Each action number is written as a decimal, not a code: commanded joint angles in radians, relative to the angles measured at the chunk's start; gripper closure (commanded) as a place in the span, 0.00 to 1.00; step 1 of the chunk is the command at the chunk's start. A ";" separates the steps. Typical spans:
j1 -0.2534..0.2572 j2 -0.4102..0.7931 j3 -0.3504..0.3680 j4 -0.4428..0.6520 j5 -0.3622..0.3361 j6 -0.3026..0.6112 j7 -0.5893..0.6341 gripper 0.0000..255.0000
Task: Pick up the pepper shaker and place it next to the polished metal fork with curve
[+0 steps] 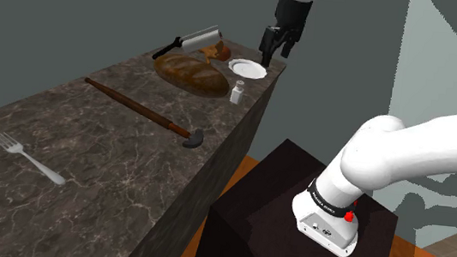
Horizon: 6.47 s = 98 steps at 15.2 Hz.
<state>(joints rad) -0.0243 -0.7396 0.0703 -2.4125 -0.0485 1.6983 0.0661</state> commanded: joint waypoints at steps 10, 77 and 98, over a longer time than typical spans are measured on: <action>-0.031 0.348 -0.074 0.083 -0.033 0.177 -0.103 0.00; -0.065 0.736 -0.131 0.509 -0.027 0.021 -0.252 1.00; 0.149 0.848 0.075 0.683 0.038 -0.057 0.153 1.00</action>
<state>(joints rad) 0.1148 0.0937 0.1367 -1.7477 -0.0120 1.6450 0.1984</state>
